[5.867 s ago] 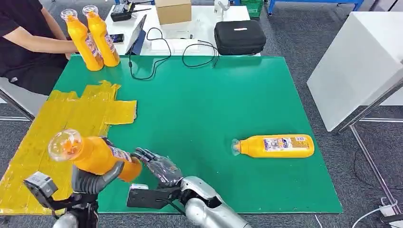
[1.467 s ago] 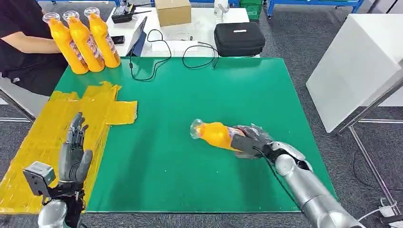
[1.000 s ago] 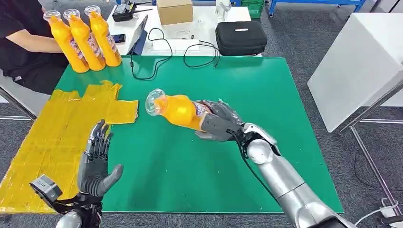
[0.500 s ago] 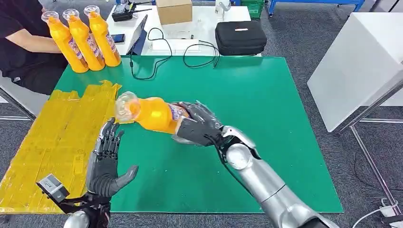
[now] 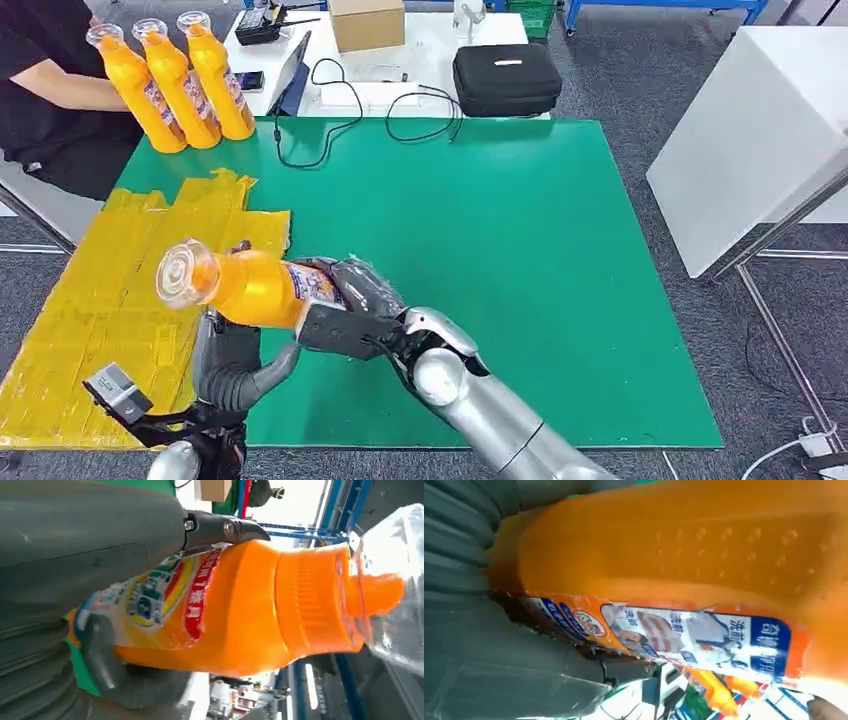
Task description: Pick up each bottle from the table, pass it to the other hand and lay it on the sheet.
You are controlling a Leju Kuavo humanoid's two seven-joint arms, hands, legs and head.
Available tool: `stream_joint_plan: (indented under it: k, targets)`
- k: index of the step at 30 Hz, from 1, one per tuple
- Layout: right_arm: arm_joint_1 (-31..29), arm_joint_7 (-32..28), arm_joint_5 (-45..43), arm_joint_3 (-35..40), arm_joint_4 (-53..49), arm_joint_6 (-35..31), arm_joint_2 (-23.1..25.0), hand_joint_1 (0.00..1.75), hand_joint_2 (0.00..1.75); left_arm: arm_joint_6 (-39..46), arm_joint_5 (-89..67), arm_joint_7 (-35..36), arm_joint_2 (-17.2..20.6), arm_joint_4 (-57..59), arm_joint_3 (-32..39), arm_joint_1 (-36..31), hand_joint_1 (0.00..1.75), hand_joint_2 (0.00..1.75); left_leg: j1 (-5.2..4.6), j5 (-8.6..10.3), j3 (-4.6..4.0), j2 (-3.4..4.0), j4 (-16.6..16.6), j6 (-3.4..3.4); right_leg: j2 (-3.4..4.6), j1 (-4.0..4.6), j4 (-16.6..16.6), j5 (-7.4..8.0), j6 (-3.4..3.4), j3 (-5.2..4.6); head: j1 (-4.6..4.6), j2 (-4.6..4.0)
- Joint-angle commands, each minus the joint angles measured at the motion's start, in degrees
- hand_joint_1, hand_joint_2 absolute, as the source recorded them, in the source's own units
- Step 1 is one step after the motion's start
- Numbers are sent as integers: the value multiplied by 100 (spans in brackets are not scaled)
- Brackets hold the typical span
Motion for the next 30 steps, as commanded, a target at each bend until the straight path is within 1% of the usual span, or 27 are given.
stream_joint_plan:
  k: [1,6,14,16,18,22,23,24,25,30]
  targets:
    - [-35,-14,17,606,488,-36,257,175,175,-58,127,30,-60,41,78,-126,0,175,5,-6,19,7,-4,-8,-1,7,-1,-6,-13,15,0,0]
    - [8,-48,23,749,590,-33,312,175,175,-30,156,25,-71,5,140,-110,0,175,7,-6,19,5,-3,-6,-3,9,-2,-6,-7,17,0,0]
    - [228,-144,282,1611,612,99,561,175,175,155,119,-80,-111,-226,487,73,0,175,6,-4,10,11,-7,-5,7,6,-4,-4,-4,6,0,0]
    - [243,-145,281,1641,609,102,563,175,175,151,121,-80,-110,-237,495,78,0,175,9,-11,24,11,-9,-8,3,10,-5,-12,-8,19,2,0]
    - [240,-145,280,1639,612,103,550,175,175,151,120,-81,-114,-239,492,76,0,175,5,-2,8,1,-7,-5,-3,6,-4,-6,-1,6,0,0]
    - [266,-149,301,2125,664,148,569,175,175,262,-13,-159,-181,-352,630,186,0,175,10,-7,22,5,-8,-8,-3,11,-6,-10,-7,19,0,0]
    - [274,-170,279,2197,659,129,567,175,175,236,-14,-163,-185,-374,655,207,0,175,8,-5,14,6,-8,-7,1,8,-6,-7,-4,12,2,0]
    - [276,-172,263,2220,659,113,566,175,175,231,-22,-167,-186,-387,668,215,161,175,10,-8,21,7,-9,-9,0,11,-7,-9,-7,19,0,0]
    - [268,-152,218,2228,644,54,551,175,175,201,-22,-182,-214,-410,697,229,175,175,7,-3,10,2,-8,-6,-3,7,-6,-7,-3,9,0,0]
    - [233,-123,163,2134,653,-1,493,175,175,199,-32,-203,-246,-430,711,233,175,175,9,-5,14,-6,-7,-7,-12,11,-6,-10,-6,16,0,0]
